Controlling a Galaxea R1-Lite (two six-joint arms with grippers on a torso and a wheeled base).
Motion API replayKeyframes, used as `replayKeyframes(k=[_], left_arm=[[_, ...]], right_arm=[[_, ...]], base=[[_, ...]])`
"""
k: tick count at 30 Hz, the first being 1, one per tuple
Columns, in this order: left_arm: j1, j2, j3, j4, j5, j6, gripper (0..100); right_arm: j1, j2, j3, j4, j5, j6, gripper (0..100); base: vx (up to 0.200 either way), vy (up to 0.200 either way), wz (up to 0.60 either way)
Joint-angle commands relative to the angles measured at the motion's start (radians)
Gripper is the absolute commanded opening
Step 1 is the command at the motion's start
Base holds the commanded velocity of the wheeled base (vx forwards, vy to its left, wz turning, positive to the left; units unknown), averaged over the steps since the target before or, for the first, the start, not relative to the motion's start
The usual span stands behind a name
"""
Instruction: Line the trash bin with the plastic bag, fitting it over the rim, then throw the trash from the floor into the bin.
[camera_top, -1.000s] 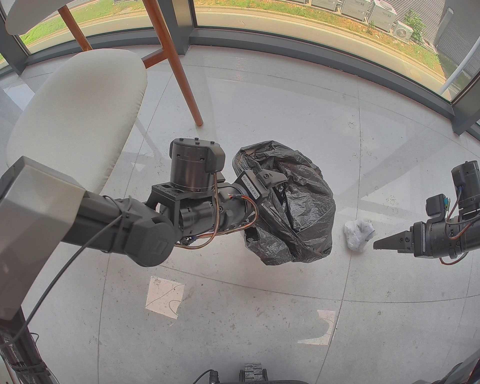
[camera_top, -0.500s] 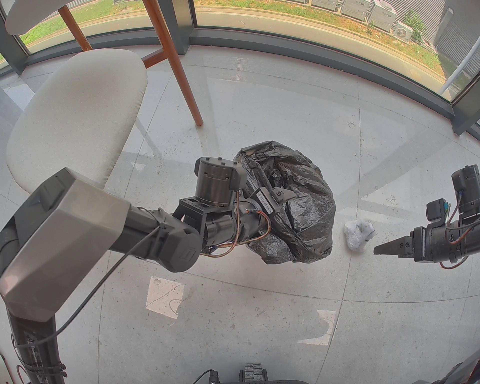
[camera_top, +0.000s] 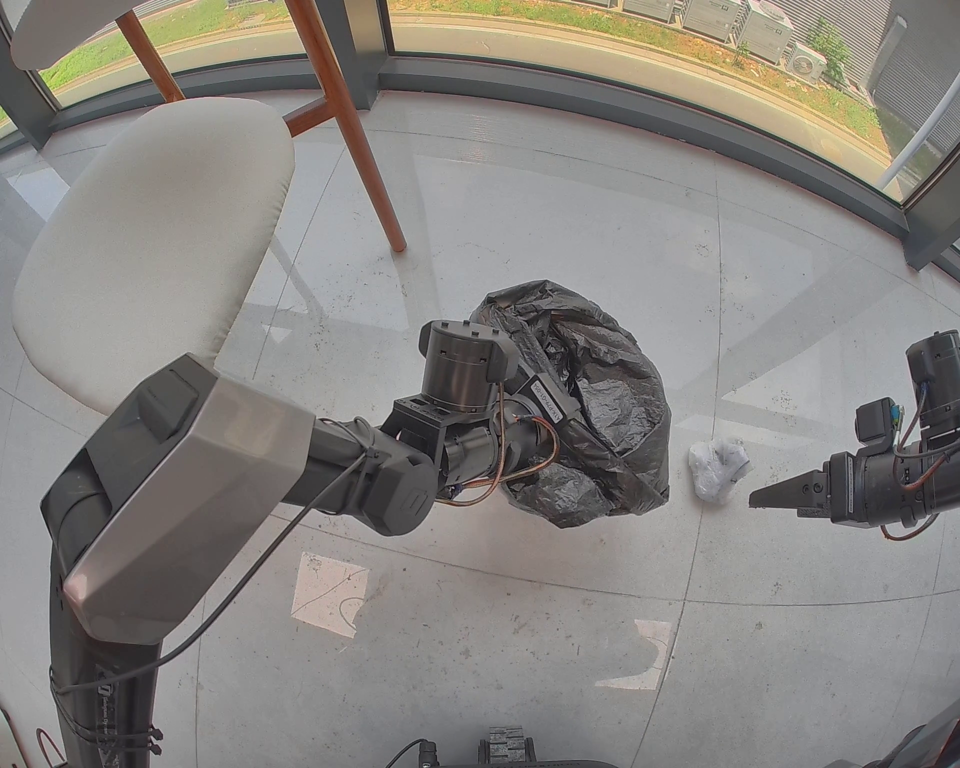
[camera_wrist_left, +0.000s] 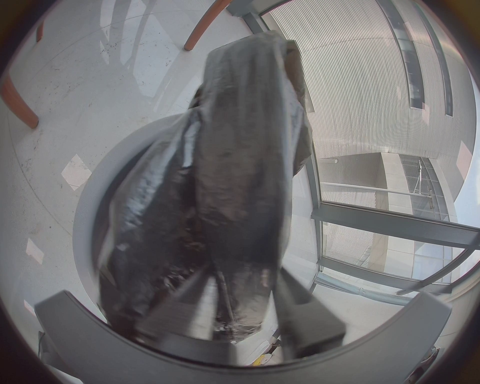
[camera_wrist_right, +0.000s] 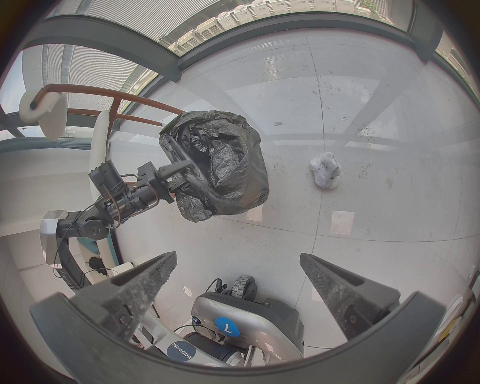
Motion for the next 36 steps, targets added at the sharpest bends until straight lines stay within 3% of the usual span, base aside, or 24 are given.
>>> replayKeyframes(k=[1, 12, 14, 18, 26, 29, 36], left_arm=[[0.004, 0.012, -0.001, -0.002, 0.002, -0.002, 0], [0.053, -0.203, 0.047, 0.044, 0.006, 0.003, 0], [0.053, -0.244, 0.088, 0.076, 0.006, 0.003, 0], [0.055, -0.324, 0.315, 0.073, 0.009, 0.010, 0], [0.030, -0.273, 0.653, -0.283, 0.097, 0.010, 0], [0.039, -0.218, 0.688, -0.378, 0.101, 0.049, 0], [0.062, -0.180, 0.738, -0.438, 0.104, 0.113, 0]], right_arm=[[0.000, -0.004, 0.001, -0.001, 0.000, 0.001, 100], [-0.005, -0.010, 0.010, -0.001, 0.000, 0.001, 100], [-0.005, -0.010, 0.010, -0.001, 0.000, 0.001, 100], [-0.005, -0.007, 0.010, -0.001, 0.000, 0.001, 100], [-0.002, -0.007, 0.019, -0.001, 0.000, 0.001, 100], [-0.003, -0.007, 0.021, -0.001, 0.000, 0.001, 100], [-0.003, -0.008, 0.030, -0.001, 0.000, 0.001, 100]], base=[[0.000, 0.000, 0.00], [0.000, 0.000, 0.00], [0.000, 0.000, 0.00], [0.000, 0.000, 0.00], [0.000, 0.000, 0.00], [0.000, 0.000, 0.00], [0.000, 0.000, 0.00]])
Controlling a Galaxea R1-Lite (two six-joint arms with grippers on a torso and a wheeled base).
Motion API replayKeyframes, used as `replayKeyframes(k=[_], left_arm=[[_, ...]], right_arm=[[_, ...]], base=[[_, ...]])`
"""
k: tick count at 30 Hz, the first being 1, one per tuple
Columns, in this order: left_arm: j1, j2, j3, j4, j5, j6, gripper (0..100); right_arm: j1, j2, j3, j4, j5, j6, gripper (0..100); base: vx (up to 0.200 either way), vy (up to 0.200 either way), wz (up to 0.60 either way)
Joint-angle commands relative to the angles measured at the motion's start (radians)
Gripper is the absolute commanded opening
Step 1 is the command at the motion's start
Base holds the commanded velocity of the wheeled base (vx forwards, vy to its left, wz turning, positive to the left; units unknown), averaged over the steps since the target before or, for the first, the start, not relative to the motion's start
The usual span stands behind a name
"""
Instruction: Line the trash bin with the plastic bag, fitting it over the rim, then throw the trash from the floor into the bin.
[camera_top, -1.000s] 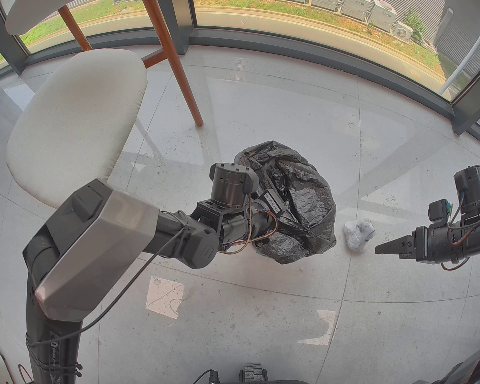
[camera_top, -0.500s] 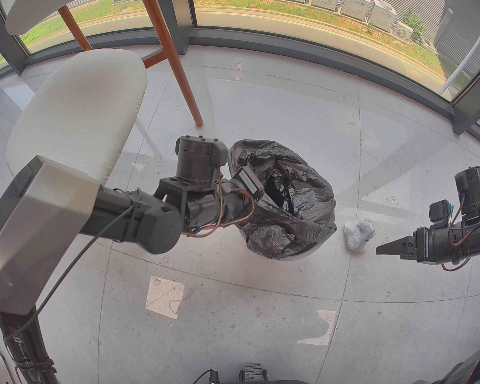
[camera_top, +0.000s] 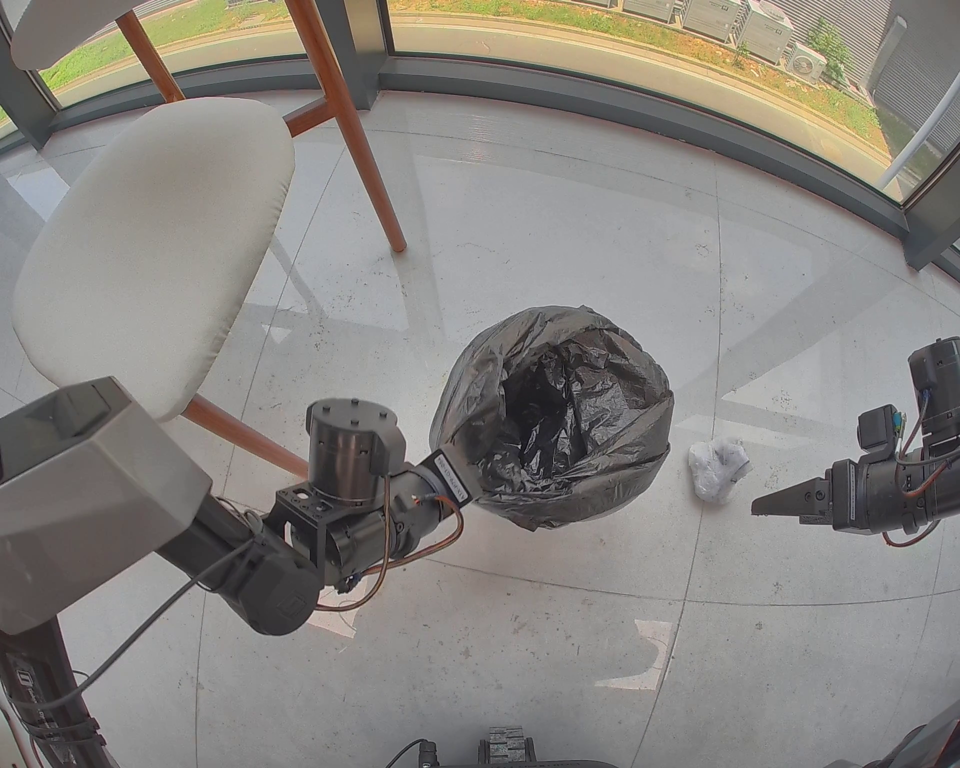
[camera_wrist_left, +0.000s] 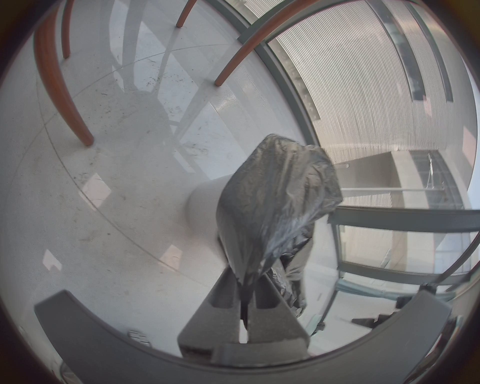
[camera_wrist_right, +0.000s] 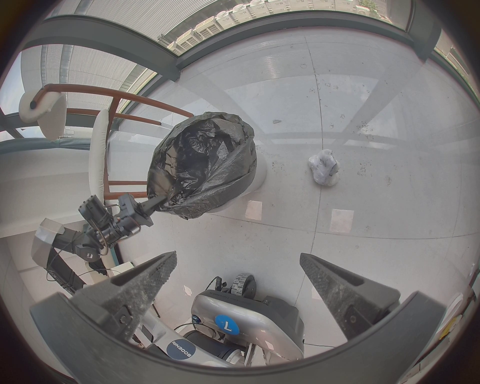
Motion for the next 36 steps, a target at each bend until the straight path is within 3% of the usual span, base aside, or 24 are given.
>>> replayKeyframes(k=[1, 17, 18, 26, 36], left_arm=[[0.004, 0.049, 0.049, -0.015, 0.004, 0.002, 0], [-0.005, 0.129, 0.055, -0.082, 0.012, -0.001, 0], [-0.006, 0.129, 0.058, -0.085, 0.010, 0.001, 100], [-0.002, 0.082, 0.101, -0.087, 0.024, 0.004, 100], [-0.016, -0.201, 0.166, -0.069, -0.019, -0.032, 100]], right_arm=[[0.001, 0.000, 0.005, 0.000, 0.001, 0.000, 100], [0.001, 0.005, 0.004, 0.000, 0.001, 0.000, 100], [0.001, 0.006, 0.005, 0.000, 0.001, 0.000, 100], [0.001, 0.003, 0.007, 0.000, 0.001, 0.000, 100], [-0.001, -0.004, 0.036, 0.000, 0.001, 0.000, 100]], base=[[0.000, 0.000, 0.00], [0.000, 0.000, 0.00], [0.000, 0.000, 0.00], [0.000, 0.000, 0.00], [0.000, 0.000, 0.00]])
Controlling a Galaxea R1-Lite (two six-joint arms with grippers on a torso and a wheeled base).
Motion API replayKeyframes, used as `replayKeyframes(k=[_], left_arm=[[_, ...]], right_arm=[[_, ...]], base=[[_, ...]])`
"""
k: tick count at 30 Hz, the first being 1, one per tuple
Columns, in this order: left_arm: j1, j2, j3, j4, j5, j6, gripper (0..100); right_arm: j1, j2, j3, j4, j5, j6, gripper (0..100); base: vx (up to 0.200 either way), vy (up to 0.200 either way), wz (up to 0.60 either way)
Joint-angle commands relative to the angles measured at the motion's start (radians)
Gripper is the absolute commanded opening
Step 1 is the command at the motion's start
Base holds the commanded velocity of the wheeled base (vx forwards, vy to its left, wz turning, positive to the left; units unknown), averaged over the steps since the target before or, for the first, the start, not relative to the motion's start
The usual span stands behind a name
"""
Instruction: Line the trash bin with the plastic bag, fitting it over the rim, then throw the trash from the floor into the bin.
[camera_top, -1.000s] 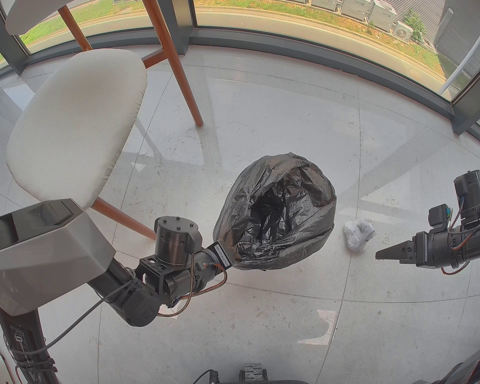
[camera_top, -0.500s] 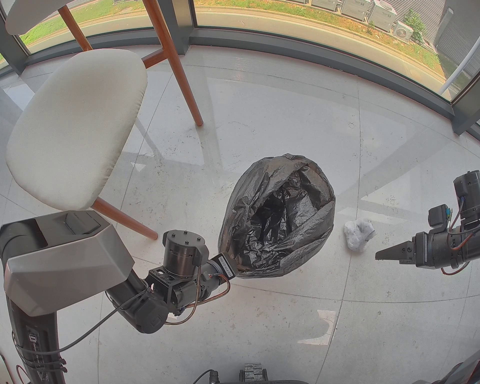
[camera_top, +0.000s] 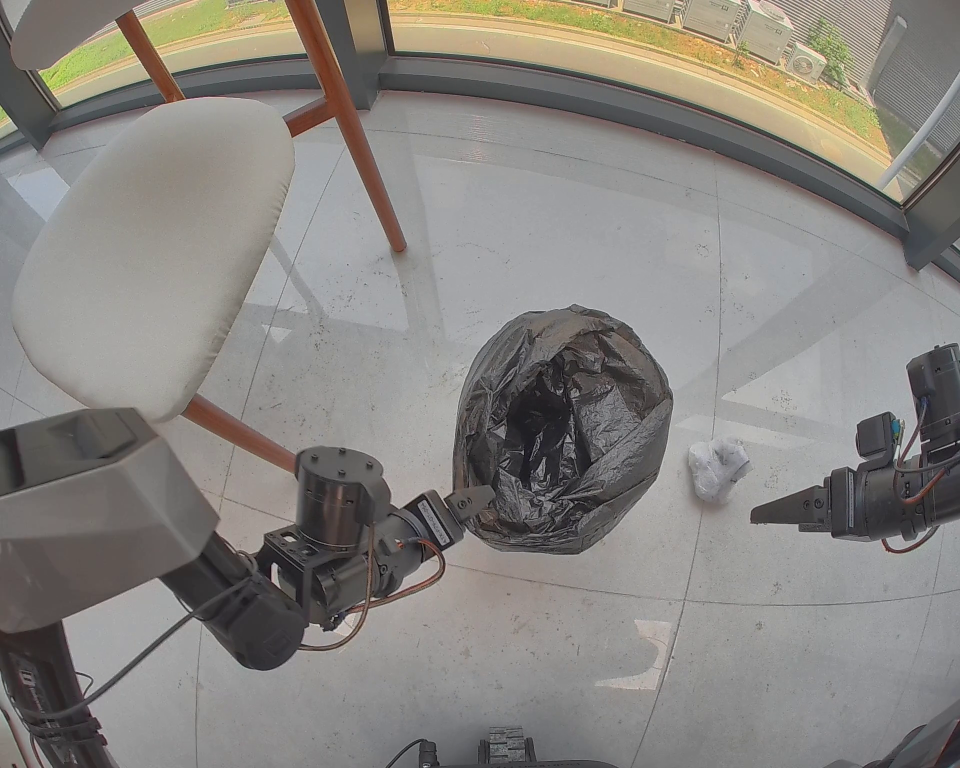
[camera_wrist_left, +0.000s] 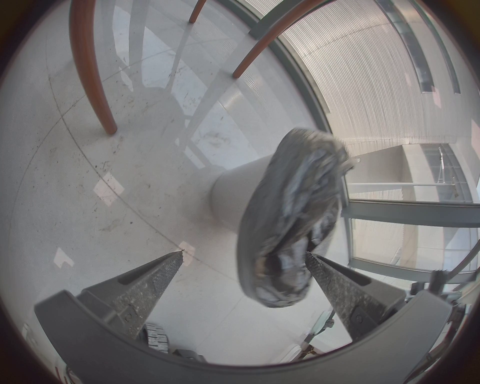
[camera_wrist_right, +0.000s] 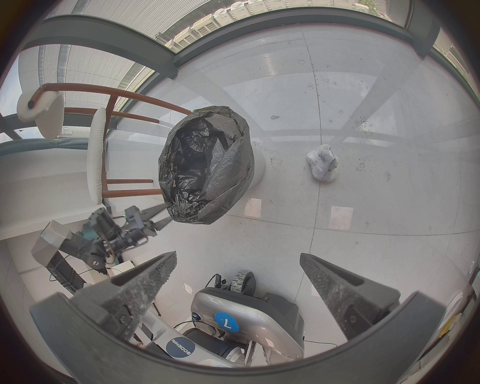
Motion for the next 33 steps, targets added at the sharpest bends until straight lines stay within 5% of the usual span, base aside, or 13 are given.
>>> replayKeyframes(k=[1, 7, 17, 33], left_arm=[[-0.005, -0.158, 0.019, 0.020, -0.027, -0.003, 100], [0.002, -0.140, -0.084, 0.067, -0.028, 0.227, 100], [0.068, 0.049, -0.265, 0.081, -0.099, 0.792, 100], [0.073, 0.228, -0.531, 0.084, -0.103, 0.812, 100]], right_arm=[[-0.001, -0.004, 0.017, 0.000, 0.000, 0.000, 100], [0.005, -0.010, 0.016, 0.000, 0.000, 0.000, 100], [0.001, -0.033, 0.030, 0.000, 0.000, 0.000, 100], [0.001, -0.043, 0.036, 0.000, 0.000, 0.000, 100]], base=[[0.000, 0.000, 0.00], [0.000, 0.000, 0.00], [0.000, 0.000, 0.00], [0.000, 0.000, 0.00]])
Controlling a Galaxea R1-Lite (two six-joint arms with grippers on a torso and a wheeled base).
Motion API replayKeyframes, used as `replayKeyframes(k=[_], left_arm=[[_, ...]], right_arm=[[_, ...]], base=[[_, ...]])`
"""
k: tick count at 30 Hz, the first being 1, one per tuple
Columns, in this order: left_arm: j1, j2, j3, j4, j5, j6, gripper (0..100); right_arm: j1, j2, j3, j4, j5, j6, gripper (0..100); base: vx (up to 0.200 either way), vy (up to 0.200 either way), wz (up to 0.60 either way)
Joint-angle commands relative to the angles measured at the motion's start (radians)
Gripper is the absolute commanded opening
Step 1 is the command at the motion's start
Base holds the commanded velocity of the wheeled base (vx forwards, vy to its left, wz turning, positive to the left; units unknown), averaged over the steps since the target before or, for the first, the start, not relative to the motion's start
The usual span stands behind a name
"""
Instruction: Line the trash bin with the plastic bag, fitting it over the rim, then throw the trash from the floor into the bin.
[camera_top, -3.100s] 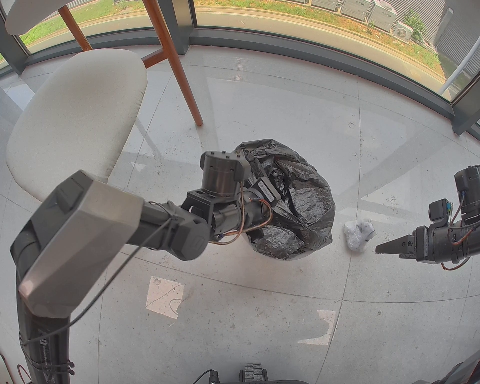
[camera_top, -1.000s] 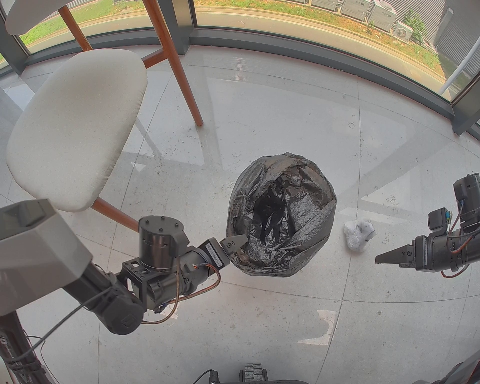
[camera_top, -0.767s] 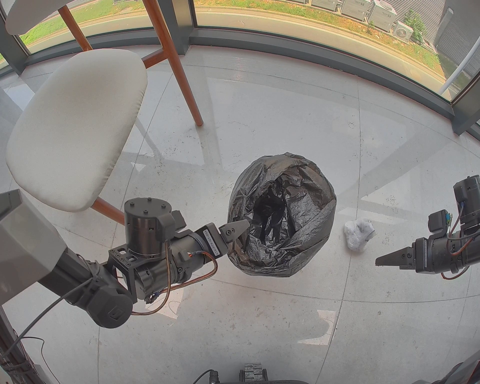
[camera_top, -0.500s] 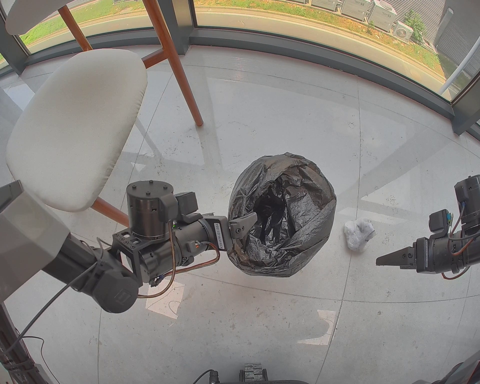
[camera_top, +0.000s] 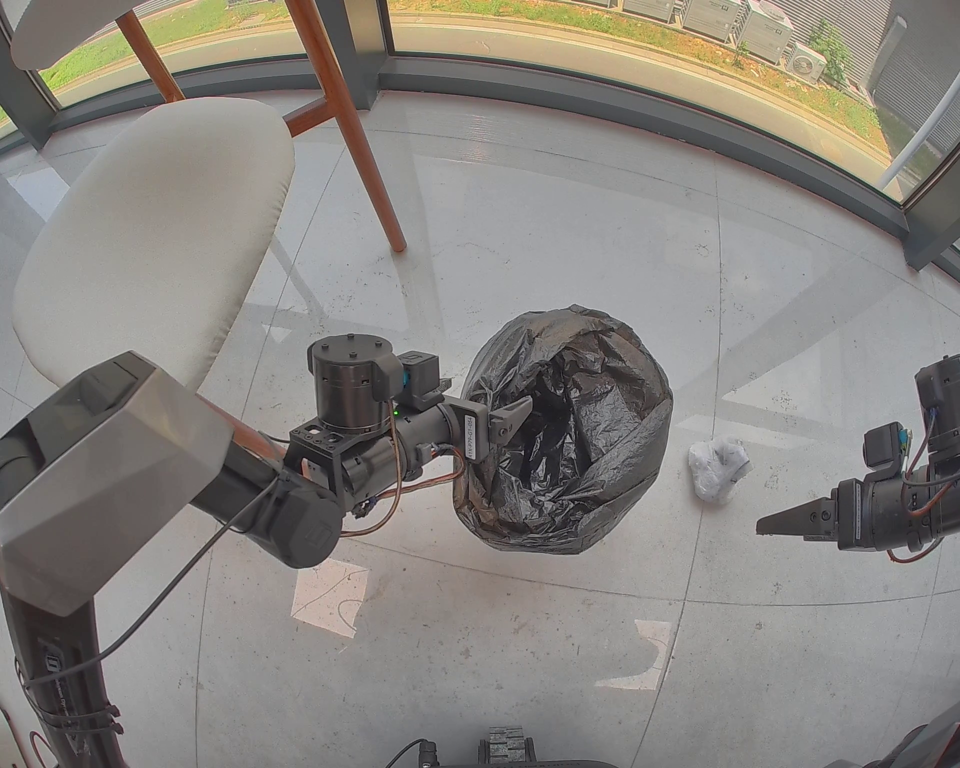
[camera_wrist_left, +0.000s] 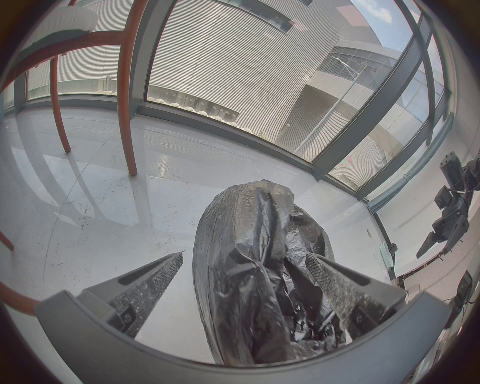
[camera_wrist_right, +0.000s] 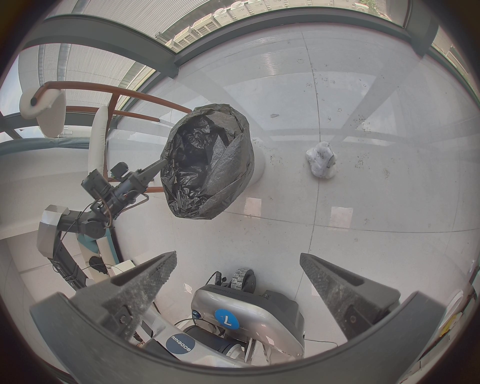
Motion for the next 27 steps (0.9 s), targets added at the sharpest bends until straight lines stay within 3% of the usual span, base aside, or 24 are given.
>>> replayKeyframes(k=[1, 8, 19, 27], left_arm=[[0.004, 0.083, -0.062, 0.003, 0.000, 0.000, 0], [0.030, 0.074, -0.068, -0.002, 0.012, -0.001, 0], [0.139, 0.013, -0.045, 0.003, 0.023, -0.010, 0], [0.094, 0.024, -0.026, -0.006, 0.020, -0.078, 0]], right_arm=[[0.001, -0.003, -0.001, 0.000, 0.001, 0.000, 100], [-0.001, -0.003, 0.002, 0.000, 0.001, 0.001, 100], [0.007, 0.000, 0.002, 0.000, 0.001, 0.000, 100], [0.005, -0.001, 0.009, 0.000, 0.001, 0.000, 100]], base=[[0.000, 0.000, 0.00], [0.000, 0.000, 0.00], [0.000, 0.000, 0.00], [0.000, 0.000, 0.00]])
